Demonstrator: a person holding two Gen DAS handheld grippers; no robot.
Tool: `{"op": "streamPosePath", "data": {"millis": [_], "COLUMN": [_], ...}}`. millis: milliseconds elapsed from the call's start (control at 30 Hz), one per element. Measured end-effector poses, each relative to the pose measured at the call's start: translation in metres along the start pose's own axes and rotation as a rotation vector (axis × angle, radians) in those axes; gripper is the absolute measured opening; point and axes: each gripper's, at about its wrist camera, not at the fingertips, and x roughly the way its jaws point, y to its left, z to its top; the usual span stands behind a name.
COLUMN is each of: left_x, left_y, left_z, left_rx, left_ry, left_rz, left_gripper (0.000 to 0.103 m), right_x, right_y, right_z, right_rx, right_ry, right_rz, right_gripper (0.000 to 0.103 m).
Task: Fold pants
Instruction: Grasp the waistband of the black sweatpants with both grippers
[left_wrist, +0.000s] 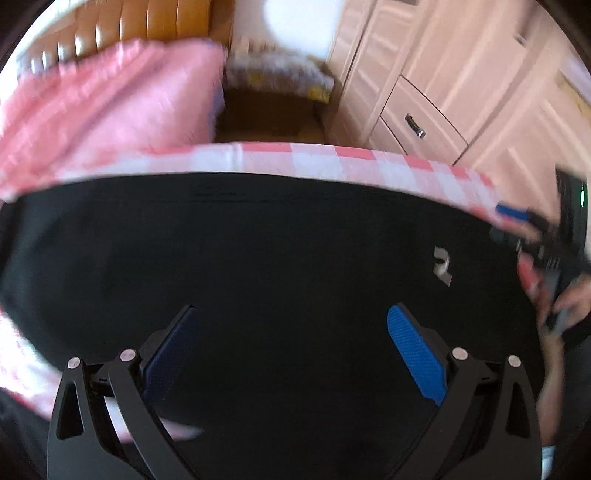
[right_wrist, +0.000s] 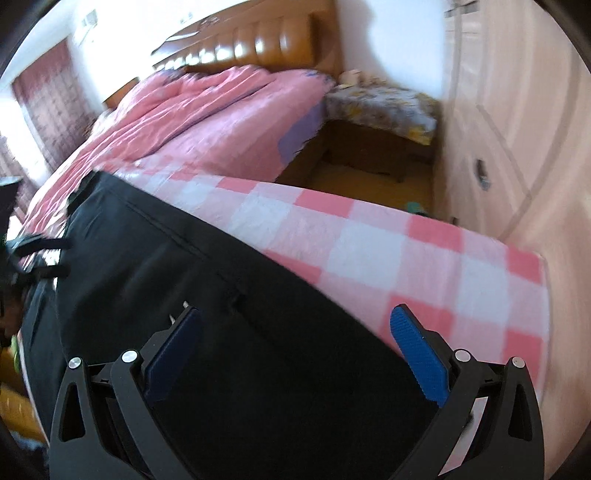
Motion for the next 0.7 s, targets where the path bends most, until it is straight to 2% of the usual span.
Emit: {"op": "streamPosePath", "data": {"millis": [167, 200, 267, 367, 400, 467, 567, 700], "left_x": [0.032, 0.037, 0.041, 0.05, 0.05, 0.05, 0.048, 0.047], "left_y": [0.008, 0.008, 0.007, -0.004, -0.008, -0.02, -0.038, -0.047], "left_z": [0.043, 0.05, 0.054, 0.069, 0.071, 0.078, 0.082, 0.079], "left_rx": [-0.076, -0.08, -0.071, -0.012, 0.02, 0.138, 0.397, 0.682], "left_ry": [0.046, 0.055, 0.064, 0.064, 0.061, 0.051, 0.036, -0.001], "left_rz": [-0.042, -0.041, -0.029, -0.009, -0.017, -0.059, -0.123, -0.095], "left_gripper": [0.101, 0.101, 0.101, 0.101, 0.101, 0.101, 0.101, 0.101], "right_x": [0.025, 0.028, 0.031, 0.03, 0.028, 0.024, 0.023, 0.027], "right_y": [-0.003, -0.001, 0.004, 0.014, 0.015, 0.012, -0.007, -0.008], "right_z": [0.007, 0.006, 0.003, -0.003, -0.004, -0.004, 0.002, 0.004], "right_rx": [-0.066, -0.081, -0.107, -0.171, -0.184, -0.185, -0.127, -0.133], "right_ry": [0.102, 0.122, 0.145, 0.149, 0.147, 0.142, 0.141, 0.163], "right_rz": [0.073, 0.087, 0.109, 0.096, 0.102, 0.106, 0.11, 0.15], "right_gripper": [0.097, 0.094, 0.076, 0.073, 0.07, 0.055, 0.053, 0.053]}}
